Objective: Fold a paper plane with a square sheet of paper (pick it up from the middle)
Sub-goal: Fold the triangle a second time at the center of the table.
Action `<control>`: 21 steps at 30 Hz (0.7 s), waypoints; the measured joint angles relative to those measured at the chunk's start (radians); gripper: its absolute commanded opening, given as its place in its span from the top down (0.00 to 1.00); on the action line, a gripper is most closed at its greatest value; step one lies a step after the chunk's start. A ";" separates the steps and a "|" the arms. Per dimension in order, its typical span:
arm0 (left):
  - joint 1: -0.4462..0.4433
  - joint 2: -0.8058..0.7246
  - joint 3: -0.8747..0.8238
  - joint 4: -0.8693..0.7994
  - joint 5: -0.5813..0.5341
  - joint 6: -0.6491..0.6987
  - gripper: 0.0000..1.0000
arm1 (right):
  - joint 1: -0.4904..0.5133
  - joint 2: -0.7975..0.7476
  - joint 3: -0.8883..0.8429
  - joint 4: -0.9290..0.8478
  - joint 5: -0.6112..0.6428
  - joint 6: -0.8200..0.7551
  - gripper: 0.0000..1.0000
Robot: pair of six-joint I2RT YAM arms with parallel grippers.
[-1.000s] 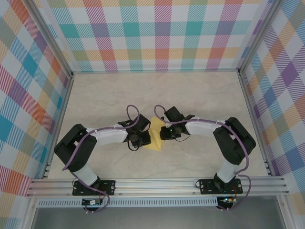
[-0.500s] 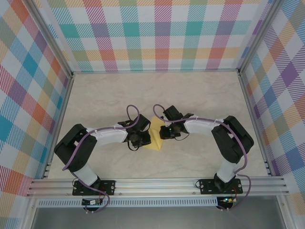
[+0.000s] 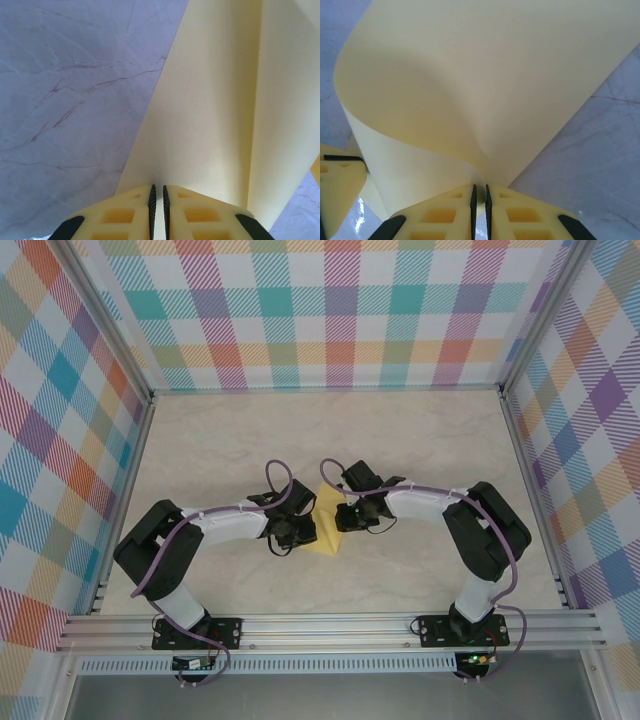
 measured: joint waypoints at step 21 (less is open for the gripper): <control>0.000 0.000 0.000 0.000 0.002 0.000 0.85 | 0.000 0.020 0.016 -0.016 0.012 -0.002 0.83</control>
